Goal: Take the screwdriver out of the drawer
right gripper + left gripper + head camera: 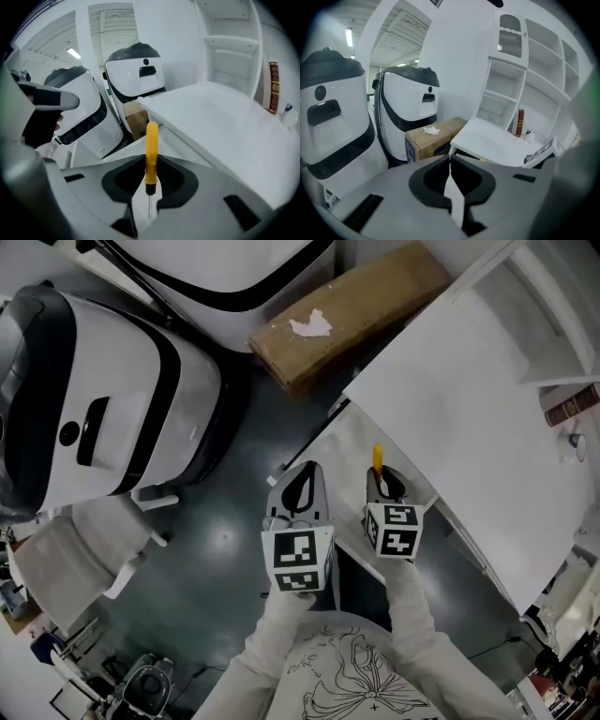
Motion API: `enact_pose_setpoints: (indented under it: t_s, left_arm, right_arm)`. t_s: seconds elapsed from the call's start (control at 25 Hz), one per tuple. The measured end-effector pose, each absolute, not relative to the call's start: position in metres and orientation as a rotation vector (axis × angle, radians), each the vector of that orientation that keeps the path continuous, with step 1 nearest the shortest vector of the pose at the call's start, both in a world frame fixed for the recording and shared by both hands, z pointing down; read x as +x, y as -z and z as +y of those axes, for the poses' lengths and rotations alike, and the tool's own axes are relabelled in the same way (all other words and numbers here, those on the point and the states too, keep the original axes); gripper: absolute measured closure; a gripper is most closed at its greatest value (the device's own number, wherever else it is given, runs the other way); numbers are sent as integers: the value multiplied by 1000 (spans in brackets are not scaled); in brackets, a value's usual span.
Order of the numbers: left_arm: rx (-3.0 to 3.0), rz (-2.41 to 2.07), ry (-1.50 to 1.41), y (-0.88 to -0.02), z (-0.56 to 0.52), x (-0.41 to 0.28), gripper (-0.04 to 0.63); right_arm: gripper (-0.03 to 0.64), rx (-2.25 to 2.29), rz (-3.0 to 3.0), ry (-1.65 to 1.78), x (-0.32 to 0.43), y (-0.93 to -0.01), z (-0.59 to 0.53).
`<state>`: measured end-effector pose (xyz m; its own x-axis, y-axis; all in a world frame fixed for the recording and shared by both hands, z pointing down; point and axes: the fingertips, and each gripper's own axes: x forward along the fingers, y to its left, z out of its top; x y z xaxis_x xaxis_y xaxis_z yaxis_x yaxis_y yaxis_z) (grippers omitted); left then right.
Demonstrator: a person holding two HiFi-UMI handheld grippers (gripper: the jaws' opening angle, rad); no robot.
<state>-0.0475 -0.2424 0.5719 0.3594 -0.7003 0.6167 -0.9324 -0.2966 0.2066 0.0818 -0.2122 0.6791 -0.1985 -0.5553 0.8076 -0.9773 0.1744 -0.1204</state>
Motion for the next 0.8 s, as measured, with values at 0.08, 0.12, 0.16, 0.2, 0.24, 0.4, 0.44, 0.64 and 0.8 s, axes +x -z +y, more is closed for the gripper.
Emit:
enact_pose_setpoints:
  t_s: [0.08,0.12,0.16,0.2,0.24,0.4,0.44,0.64,0.8]
  left_arm:
    - [2114,-1426,-547,-556,-243,-46,584]
    - [2128,-1434,-537,-547,-244,-46,584]
    - [2143,-1443,-527,-539,-244,-45,584]
    - [2158,-1453,-515,-529,-245,-45,584]
    - [2174,-1463,-501,-520,-246,-44,584]
    - [2235,-1504,-441,-479,-246,-43,584]
    - [2248,-1512,-429,-469,-246,-43,584]
    - [2298,-1558,-365,-425,-240,-45,584]
    - [2333,-1597,-296,-392,-240,-45,584]
  right_arm:
    - [543,1492,-1868,-849,86,-651,-215]
    - [542,1515,-1882,-832,89,-638,-216]
    - [543,1538,-1895,-815,91,-624,-217]
    - [541,1562,-1908,-797,94,-611,-218]
    - [542,1586,-1920,-781,96,-597,-219]
    - [541,1669,-1971,-718,104,-545,-218]
    - [541,1685,-1986,-700,105,-533,-218]
    - [543,1740,-2062,-599,106,-473,-219]
    - [543,1787,-2120,-515,108,-432,-224]
